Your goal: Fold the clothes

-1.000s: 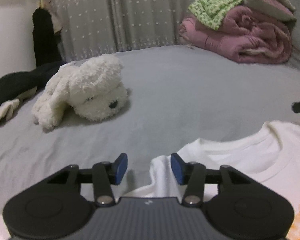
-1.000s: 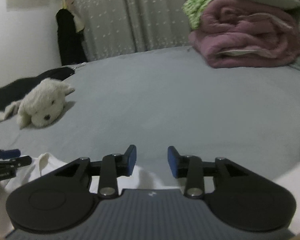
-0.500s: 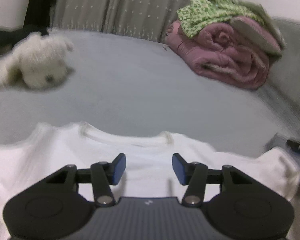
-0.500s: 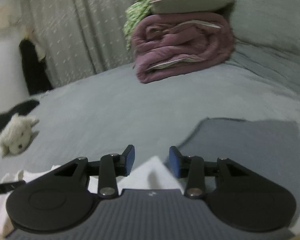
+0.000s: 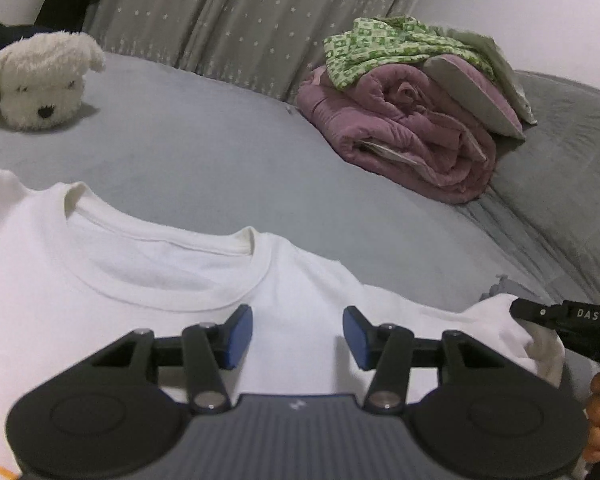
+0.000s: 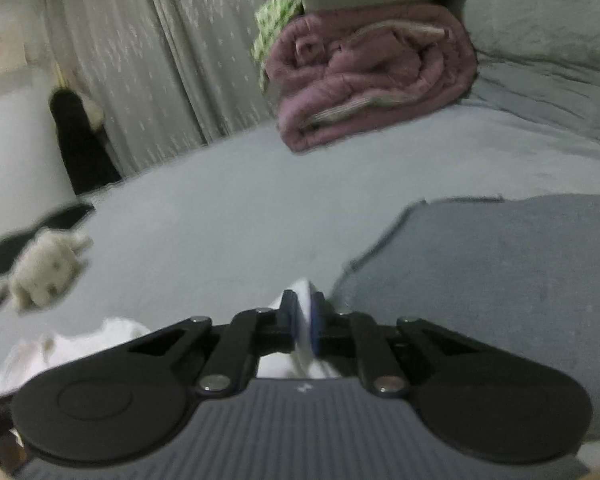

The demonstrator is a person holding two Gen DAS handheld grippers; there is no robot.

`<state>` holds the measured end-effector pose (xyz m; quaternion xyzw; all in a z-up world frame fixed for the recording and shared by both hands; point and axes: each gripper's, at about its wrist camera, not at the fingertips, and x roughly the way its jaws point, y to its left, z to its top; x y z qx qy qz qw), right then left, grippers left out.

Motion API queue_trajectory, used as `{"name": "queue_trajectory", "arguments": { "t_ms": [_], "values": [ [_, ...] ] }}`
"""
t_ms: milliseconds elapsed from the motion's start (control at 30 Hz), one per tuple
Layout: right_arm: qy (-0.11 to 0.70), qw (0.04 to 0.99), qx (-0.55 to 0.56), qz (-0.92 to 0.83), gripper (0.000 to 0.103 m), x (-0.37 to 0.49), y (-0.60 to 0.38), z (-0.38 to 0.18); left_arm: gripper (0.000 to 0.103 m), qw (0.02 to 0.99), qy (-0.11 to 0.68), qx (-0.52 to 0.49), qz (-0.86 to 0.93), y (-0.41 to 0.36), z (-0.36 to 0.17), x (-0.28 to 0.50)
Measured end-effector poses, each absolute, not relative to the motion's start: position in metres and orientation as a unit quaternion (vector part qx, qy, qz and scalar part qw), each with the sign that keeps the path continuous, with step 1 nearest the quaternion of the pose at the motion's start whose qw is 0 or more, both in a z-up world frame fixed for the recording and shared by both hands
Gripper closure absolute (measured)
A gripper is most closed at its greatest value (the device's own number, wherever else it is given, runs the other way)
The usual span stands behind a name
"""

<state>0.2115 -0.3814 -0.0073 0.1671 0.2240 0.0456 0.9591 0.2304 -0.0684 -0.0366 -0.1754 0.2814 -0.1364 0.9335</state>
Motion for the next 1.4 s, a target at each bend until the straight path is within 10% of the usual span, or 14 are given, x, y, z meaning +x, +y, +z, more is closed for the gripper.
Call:
{"name": "queue_trajectory", "arguments": {
  "t_ms": [433, 967, 1167, 1400],
  "values": [
    [-0.042, 0.97, 0.237, -0.019, 0.096, 0.149, -0.416, 0.017, 0.051, 0.933, 0.282, -0.168, -0.145, -0.068, -0.037, 0.229],
    [0.349, 0.919, -0.037, -0.179, 0.085, 0.169, -0.407, 0.023, 0.049, 0.929, 0.291, -0.169, -0.155, -0.066, -0.04, 0.232],
    [0.27, 0.948, 0.107, -0.126, 0.057, 0.13, -0.45, 0.047, 0.048, 0.93, 0.29, -0.162, -0.156, -0.067, -0.039, 0.231],
    [0.222, 0.914, 0.312, -0.133, 0.056, 0.112, -0.526, 0.03, 0.047, 0.93, 0.29, -0.159, -0.158, -0.067, -0.04, 0.23]
  ]
}}
